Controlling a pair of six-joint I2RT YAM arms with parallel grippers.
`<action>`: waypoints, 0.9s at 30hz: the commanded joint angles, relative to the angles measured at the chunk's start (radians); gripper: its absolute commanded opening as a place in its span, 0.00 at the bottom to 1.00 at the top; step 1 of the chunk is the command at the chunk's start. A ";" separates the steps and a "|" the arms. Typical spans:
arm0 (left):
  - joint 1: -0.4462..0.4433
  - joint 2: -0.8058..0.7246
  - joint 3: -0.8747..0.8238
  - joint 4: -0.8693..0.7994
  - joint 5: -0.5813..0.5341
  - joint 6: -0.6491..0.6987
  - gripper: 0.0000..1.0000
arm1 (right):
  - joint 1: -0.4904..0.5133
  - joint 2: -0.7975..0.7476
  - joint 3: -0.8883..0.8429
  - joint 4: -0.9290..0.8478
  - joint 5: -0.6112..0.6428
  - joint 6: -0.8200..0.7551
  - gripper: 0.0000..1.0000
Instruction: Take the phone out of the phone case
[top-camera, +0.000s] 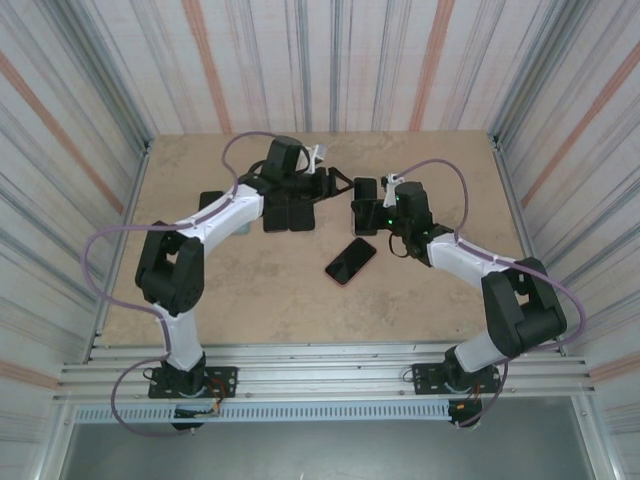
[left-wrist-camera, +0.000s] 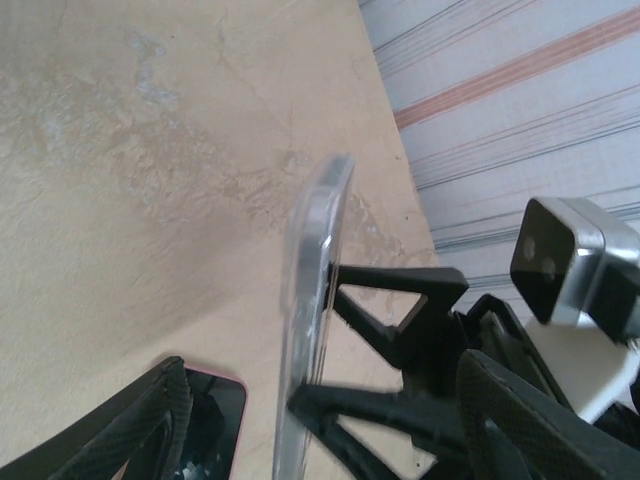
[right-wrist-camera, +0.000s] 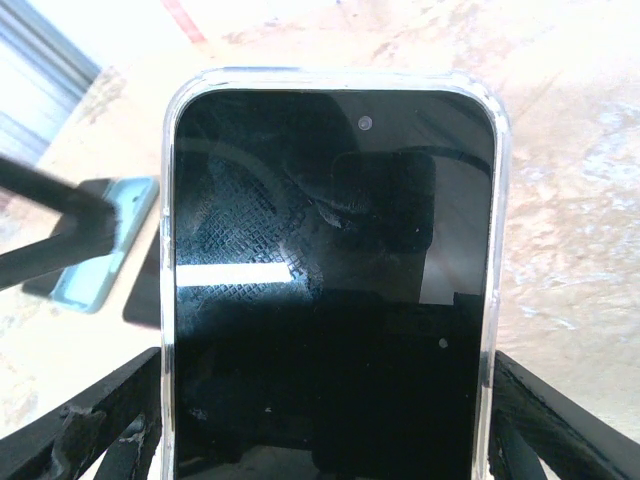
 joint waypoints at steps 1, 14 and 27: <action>-0.011 0.036 0.068 -0.088 -0.025 0.069 0.70 | 0.020 -0.049 0.003 0.082 -0.039 0.018 0.57; -0.035 0.100 0.157 -0.134 -0.006 0.078 0.30 | 0.051 -0.049 0.001 0.115 -0.056 0.060 0.58; -0.002 0.058 0.110 -0.074 0.028 0.023 0.14 | 0.062 -0.045 -0.003 0.128 -0.063 0.072 0.82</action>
